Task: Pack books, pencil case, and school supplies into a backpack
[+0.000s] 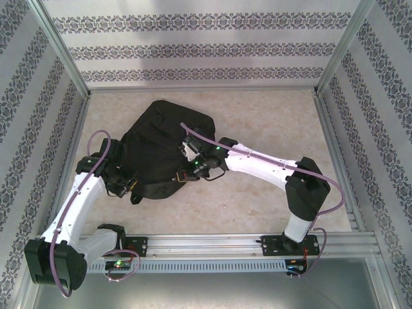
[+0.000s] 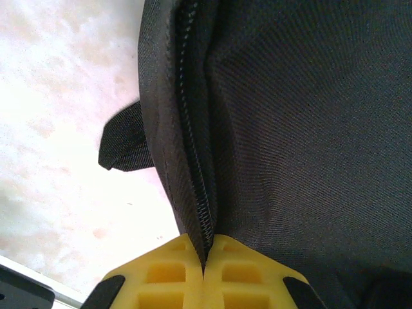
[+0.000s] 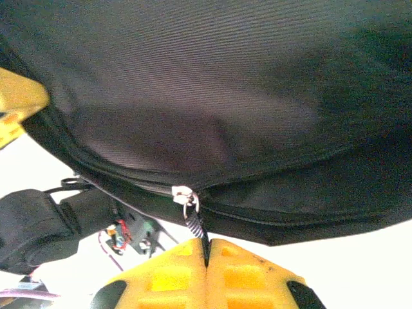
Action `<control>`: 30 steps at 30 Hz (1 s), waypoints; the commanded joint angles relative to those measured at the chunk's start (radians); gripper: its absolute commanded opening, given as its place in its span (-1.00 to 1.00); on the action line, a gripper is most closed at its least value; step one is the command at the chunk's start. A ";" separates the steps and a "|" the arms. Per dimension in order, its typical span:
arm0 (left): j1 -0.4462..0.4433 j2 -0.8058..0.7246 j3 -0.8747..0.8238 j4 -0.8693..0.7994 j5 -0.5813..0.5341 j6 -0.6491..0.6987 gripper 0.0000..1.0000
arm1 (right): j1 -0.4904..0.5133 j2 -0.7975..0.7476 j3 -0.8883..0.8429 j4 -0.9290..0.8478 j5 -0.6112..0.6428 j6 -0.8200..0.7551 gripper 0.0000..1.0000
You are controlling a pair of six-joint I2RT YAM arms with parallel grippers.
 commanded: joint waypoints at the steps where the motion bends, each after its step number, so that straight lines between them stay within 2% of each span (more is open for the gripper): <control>1: 0.012 -0.022 0.025 -0.038 -0.112 0.043 -1.00 | -0.033 -0.052 0.012 -0.113 0.046 -0.073 -1.00; 10: 0.011 -0.022 0.012 -0.020 -0.083 0.056 -1.00 | -0.163 -0.088 -0.027 -0.175 0.246 -0.081 -1.00; 13: 0.011 -0.021 -0.003 0.038 -0.012 0.070 -0.98 | -0.200 -0.105 -0.060 -0.126 0.242 -0.045 -1.00; 14: 0.011 -0.022 -0.012 0.072 0.036 0.083 -0.92 | -0.208 -0.108 -0.074 -0.099 0.230 -0.034 -1.00; 16: 0.008 -0.017 -0.021 0.136 0.132 0.113 -0.57 | -0.222 -0.106 -0.085 -0.073 0.214 -0.015 -1.00; 17: 0.008 -0.013 -0.009 0.139 0.153 0.128 -0.26 | -0.226 -0.104 -0.088 -0.065 0.216 -0.011 -1.00; 18: 0.007 -0.010 0.009 0.132 0.156 0.151 0.03 | -0.234 -0.104 -0.091 -0.063 0.225 -0.009 -1.00; 20: 0.006 -0.009 0.046 0.114 0.158 0.200 0.36 | -0.253 -0.116 -0.102 -0.060 0.243 0.000 -1.00; 23: 0.007 -0.018 0.097 0.097 0.170 0.282 0.59 | -0.292 -0.159 -0.150 -0.041 0.257 0.013 -1.00; 27: 0.007 -0.030 0.134 0.092 0.163 0.369 0.72 | -0.354 -0.229 -0.221 -0.030 0.257 0.009 -1.00; 28: 0.006 -0.038 0.131 0.112 0.195 0.395 0.76 | -0.371 -0.245 -0.239 -0.030 0.260 0.002 -1.00; 30: 0.007 -0.069 0.111 0.174 0.261 0.419 1.00 | -0.400 -0.275 -0.262 -0.039 0.276 -0.019 -1.00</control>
